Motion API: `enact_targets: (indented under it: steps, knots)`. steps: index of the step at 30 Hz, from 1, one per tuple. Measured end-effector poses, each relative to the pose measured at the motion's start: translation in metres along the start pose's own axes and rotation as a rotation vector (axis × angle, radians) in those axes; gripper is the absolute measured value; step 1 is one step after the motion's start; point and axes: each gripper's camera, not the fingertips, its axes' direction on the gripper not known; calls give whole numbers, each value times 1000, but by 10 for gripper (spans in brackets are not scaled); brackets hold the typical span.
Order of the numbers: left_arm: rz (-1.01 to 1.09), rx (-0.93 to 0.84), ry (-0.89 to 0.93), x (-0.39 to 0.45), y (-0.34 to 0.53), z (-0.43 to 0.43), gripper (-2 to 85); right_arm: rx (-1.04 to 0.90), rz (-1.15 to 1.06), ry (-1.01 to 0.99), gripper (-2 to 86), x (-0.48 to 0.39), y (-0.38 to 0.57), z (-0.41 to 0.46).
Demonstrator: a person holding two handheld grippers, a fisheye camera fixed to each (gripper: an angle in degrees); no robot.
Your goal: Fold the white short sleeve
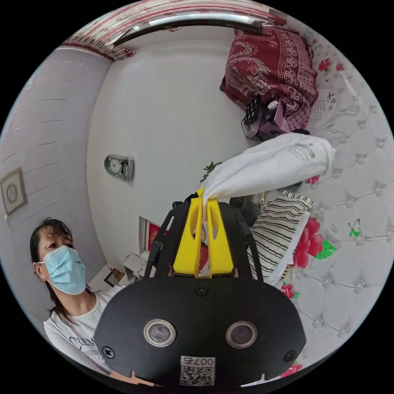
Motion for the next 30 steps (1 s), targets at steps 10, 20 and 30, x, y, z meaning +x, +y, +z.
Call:
enact_targets:
  steps: [10, 20, 30]
  knots:
    - [-370, 1, -536, -55, 264, -32, 82, -471, 48, 504, 23, 123, 148, 128]
    - [164, -380, -529, 67, 338, 166, 2, -919, -74, 1424, 1, 159, 339, 65]
    - [501, -799, -387, 149, 418, 373, -10, -522, 13, 1444, -1, 175, 383, 86]
